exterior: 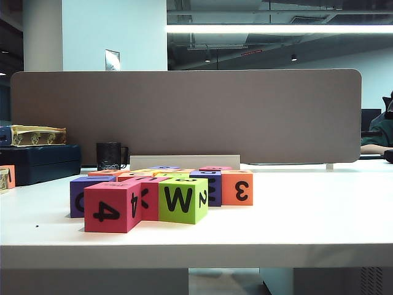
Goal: Select the appropriate blocks from the scattered letter blocks on the table and arrange them in a row to spell out "23".
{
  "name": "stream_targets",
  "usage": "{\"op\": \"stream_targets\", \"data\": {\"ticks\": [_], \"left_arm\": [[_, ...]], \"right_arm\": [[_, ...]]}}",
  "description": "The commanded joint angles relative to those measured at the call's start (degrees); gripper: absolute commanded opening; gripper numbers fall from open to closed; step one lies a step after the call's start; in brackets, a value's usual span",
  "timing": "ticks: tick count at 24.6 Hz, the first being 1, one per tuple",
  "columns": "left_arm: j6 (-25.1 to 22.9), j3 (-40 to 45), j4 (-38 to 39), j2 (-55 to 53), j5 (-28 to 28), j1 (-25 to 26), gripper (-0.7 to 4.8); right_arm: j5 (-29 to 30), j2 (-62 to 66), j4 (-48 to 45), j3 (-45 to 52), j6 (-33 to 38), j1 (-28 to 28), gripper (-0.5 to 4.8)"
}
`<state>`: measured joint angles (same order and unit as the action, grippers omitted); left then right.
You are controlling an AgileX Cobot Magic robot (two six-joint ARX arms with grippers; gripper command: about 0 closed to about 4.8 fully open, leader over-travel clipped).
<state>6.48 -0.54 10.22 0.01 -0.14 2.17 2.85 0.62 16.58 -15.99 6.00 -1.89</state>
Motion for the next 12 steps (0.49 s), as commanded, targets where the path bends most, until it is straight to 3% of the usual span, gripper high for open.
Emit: {"op": "stream_targets", "data": {"ticks": [1, 12], "left_arm": [[0.2, -0.07, 0.46, 0.0, 0.37, 0.0, -0.06], [0.2, -0.07, 0.46, 0.0, 0.37, 0.0, -0.06]], "right_arm": [[3.74, -0.63, 3.41, -3.45, 0.17, 0.02, -0.01], [21.84, -0.63, 8.24, -12.76, 0.66, 0.02, -0.01]]}}
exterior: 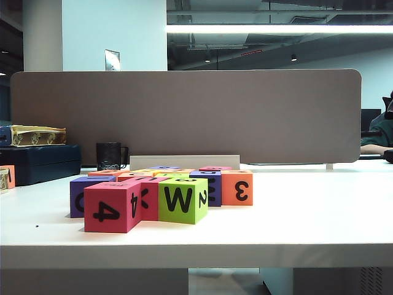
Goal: Select the appropriate blocks from the scattered letter blocks on the table and arrange them in a row to spell out "23".
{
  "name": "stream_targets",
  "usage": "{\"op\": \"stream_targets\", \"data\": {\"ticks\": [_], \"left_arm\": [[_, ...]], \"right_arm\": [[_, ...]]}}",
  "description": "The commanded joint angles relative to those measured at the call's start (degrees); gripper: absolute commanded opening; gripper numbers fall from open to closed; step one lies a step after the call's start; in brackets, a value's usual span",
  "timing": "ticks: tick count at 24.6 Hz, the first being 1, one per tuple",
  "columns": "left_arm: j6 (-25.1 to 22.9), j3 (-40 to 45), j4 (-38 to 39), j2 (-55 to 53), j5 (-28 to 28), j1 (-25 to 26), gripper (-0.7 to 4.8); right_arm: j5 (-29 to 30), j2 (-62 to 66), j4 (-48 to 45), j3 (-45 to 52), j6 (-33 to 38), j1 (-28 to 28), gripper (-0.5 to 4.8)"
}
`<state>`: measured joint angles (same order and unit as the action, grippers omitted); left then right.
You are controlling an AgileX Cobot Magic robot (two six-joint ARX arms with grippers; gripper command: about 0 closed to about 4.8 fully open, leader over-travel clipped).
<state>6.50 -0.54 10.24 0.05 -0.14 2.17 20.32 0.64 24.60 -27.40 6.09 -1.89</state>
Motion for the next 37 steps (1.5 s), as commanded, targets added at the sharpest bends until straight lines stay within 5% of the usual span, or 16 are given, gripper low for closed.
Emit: {"op": "stream_targets", "data": {"ticks": [1, 17, 26, 32, 37], "left_arm": [[0.17, -0.07, 0.44, -0.04, 0.37, 0.0, -0.06], [0.17, -0.07, 0.44, -0.04, 0.37, 0.0, -0.06], [1.46, -0.13, 0.46, -0.04, 0.39, 0.0, -0.06], [1.44, -0.13, 0.46, -0.04, 0.39, 0.0, -0.06], [1.46, -0.13, 0.48, -0.04, 0.42, 0.0, -0.06]], "right_arm": [[5.55, -0.66, 0.74, -1.86, 1.57, 0.02, -0.01], [31.71, -0.63, 6.91, -3.91, 18.08, 0.02, -0.01], [25.99, -0.63, 9.44, -3.89, 17.18, -0.02, -0.02], [18.99, -0.39, 9.88, -3.91, 7.67, -0.02, -0.01], [18.95, -0.02, 9.94, -3.91, 5.79, -0.02, -0.01]]}}
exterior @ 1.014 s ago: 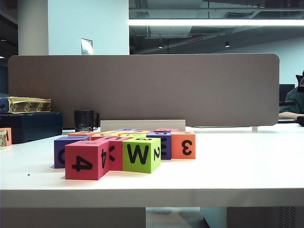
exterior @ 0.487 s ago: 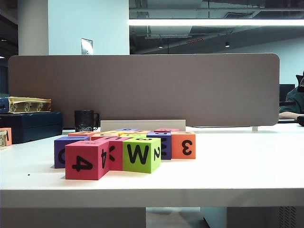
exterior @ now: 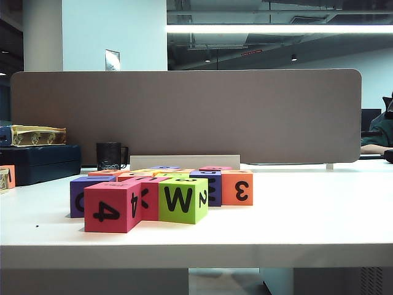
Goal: Select the appropriate blocks from the scattered letter blocks on the table and arrange them in a row to spell out "23".
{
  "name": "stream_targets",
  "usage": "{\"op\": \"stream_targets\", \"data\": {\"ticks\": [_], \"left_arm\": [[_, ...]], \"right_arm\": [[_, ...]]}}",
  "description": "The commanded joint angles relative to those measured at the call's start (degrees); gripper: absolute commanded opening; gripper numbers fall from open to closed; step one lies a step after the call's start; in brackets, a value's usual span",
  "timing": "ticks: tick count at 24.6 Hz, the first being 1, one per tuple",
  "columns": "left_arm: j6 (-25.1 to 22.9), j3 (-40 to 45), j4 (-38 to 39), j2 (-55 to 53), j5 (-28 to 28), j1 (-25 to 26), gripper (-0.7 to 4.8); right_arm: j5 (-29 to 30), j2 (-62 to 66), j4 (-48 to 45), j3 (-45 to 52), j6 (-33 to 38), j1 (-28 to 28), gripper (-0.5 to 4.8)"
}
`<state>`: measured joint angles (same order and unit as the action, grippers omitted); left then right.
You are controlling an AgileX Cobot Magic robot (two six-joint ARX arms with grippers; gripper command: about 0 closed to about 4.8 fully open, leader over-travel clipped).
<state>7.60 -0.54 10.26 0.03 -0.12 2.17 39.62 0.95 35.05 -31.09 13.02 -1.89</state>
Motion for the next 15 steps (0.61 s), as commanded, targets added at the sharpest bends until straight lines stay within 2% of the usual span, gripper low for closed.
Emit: {"op": "stream_targets", "data": {"ticks": [1, 15], "left_arm": [[0.37, -0.13, 0.46, -0.02, 0.39, 0.0, -0.06], [0.35, -0.13, 0.46, -0.02, 0.37, 0.0, -0.06]], "right_arm": [[-0.57, -0.33, -0.52, -0.22, -1.29, -0.02, -0.01], [-3.67, -0.31, -0.57, -3.78, -3.06, -0.02, -0.01]]}}
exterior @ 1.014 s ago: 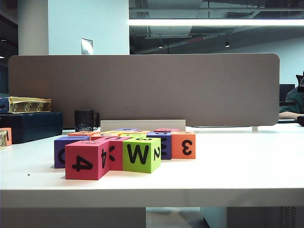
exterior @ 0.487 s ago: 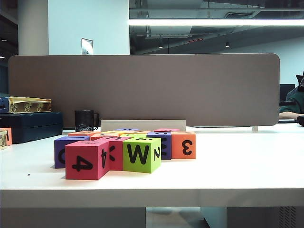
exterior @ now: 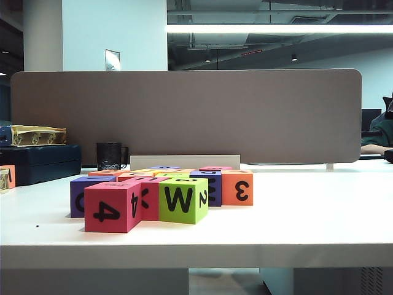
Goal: Select the appropriate blocks from the scattered letter blocks on the table and arrange them in a row to spell out "23".
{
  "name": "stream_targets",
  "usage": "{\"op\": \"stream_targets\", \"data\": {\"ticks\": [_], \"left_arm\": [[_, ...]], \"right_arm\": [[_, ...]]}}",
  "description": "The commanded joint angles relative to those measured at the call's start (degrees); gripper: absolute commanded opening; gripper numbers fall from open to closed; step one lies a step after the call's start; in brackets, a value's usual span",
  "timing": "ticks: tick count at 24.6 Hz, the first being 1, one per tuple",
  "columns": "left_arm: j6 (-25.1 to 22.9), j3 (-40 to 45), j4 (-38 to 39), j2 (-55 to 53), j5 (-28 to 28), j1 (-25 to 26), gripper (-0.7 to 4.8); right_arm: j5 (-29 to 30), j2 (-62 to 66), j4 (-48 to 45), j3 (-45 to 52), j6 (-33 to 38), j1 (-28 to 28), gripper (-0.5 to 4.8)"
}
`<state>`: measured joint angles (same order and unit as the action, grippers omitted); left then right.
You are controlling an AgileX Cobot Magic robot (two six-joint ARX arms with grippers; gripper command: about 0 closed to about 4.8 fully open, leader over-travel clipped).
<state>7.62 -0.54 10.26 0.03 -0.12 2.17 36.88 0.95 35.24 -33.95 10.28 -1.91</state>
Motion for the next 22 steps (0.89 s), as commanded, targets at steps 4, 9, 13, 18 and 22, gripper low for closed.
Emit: {"op": "stream_targets", "data": {"ticks": [4, 9, 13, 18, 22], "left_arm": [[0.33, -0.13, 0.48, -0.02, 0.37, 0.0, -0.06], [0.33, -0.13, 0.48, -0.02, 0.37, 0.0, -0.06], [0.33, -0.13, 0.46, -0.02, 0.37, 0.0, -0.06], [0.31, -0.13, 0.48, -0.02, 0.39, 0.0, -0.06], [0.31, -0.13, 0.48, -0.02, 0.46, -0.02, -0.06]], "right_arm": [[-0.9, 0.66, -0.79, -2.8, -0.31, 0.0, -0.01], [-0.85, 3.85, -0.61, -4.57, -0.33, 0.09, -0.01], [-0.74, 6.95, 0.07, -5.66, -0.31, 0.09, -0.01], [-0.66, 9.4, 2.73, -6.82, -0.31, 0.46, -0.01], [2.01, 9.64, 2.67, -6.82, -0.31, 0.44, -0.01]]}}
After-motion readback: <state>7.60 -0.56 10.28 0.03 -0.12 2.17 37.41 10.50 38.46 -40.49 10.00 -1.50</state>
